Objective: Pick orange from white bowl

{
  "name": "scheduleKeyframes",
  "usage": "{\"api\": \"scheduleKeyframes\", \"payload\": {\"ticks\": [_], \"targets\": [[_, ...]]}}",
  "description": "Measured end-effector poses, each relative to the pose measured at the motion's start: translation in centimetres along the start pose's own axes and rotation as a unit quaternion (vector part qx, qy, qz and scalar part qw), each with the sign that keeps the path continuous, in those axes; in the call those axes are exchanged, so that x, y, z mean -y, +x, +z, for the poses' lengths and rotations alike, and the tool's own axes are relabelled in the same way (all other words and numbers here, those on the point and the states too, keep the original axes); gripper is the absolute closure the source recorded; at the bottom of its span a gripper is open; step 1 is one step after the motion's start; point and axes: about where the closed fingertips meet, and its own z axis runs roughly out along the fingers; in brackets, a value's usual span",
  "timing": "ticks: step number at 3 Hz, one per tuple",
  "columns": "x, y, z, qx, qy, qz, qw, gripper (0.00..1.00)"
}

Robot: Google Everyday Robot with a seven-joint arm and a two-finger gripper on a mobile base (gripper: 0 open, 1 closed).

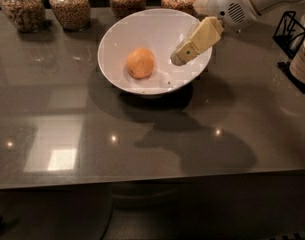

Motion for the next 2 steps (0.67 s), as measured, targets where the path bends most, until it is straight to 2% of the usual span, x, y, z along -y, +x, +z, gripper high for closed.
{"api": "scheduleKeyframes", "payload": {"ticks": [1, 2], "targets": [[0.0, 0.0, 0.0, 0.0, 0.0, 0.0, 1.0, 0.0], [1.1, -0.3, 1.3, 0.011, 0.02, -0.01, 0.9997, 0.0]]}}
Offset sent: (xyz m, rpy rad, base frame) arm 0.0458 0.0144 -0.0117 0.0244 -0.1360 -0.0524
